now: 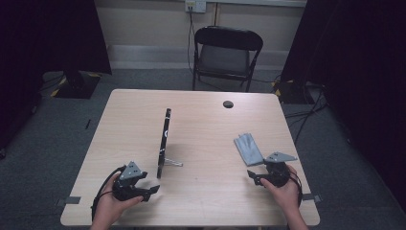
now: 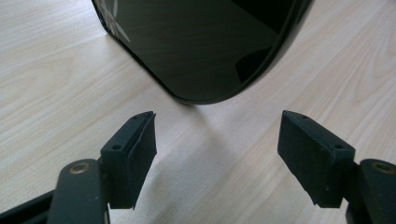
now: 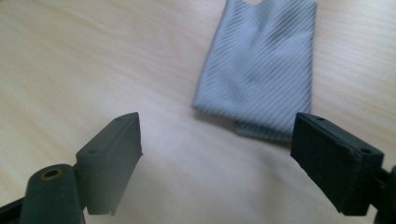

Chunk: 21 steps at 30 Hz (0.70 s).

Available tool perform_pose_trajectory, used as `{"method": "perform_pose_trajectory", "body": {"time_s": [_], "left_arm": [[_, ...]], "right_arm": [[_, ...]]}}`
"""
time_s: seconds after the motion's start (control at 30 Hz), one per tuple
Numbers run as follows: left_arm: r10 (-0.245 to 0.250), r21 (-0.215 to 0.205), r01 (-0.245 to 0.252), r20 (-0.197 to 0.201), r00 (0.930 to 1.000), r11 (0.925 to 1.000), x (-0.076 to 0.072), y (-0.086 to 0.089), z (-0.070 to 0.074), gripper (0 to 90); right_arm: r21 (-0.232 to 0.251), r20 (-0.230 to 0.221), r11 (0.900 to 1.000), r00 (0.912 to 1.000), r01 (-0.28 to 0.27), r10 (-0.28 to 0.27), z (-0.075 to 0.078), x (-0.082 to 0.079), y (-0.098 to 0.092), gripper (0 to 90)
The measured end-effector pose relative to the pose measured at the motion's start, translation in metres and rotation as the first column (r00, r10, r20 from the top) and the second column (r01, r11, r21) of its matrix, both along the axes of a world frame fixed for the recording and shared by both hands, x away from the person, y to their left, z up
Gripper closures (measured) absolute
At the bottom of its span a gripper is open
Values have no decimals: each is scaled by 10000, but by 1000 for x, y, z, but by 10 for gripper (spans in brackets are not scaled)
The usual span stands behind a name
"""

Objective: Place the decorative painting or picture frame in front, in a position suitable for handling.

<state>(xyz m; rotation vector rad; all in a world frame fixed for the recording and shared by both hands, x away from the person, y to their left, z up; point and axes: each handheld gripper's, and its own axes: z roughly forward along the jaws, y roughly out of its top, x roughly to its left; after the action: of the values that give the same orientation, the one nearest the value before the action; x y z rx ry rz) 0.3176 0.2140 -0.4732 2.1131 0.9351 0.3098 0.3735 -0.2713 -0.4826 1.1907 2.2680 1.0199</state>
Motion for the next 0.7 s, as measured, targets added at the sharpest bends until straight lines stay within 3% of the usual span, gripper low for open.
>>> {"method": "perform_pose_trajectory", "body": {"time_s": [0.17,0.27,0.43,0.47,0.53,0.6,0.7], "left_arm": [[43,30,-43,-29,10000,10000,0,0,0,281],[47,88,-47,-22,10000,10000,0,1,1,282],[65,20,-65,49,10000,10000,-1,0,2,284],[40,12,-40,58,10000,10000,-1,0,3,285],[58,18,-58,80,10000,10000,-1,0,4,285],[81,-17,-81,104,9999,10000,-1,-1,5,285],[34,-27,-33,141,9999,10000,-1,-2,6,290]], "right_arm": [[-389,250,9979,9984,524,-514,3,26,0,357],[-441,179,9953,9962,863,-856,5,39,0,390],[-478,118,9951,9962,871,-866,6,53,5,398],[-330,-37,9965,9970,771,-773,4,60,10,397],[-475,-224,9960,9968,754,-765,0,64,15,424],[-756,-205,9953,9978,610,-627,-5,62,19,426],[-543,-322,9980,9989,315,-332,-5,55,22,425]]}}
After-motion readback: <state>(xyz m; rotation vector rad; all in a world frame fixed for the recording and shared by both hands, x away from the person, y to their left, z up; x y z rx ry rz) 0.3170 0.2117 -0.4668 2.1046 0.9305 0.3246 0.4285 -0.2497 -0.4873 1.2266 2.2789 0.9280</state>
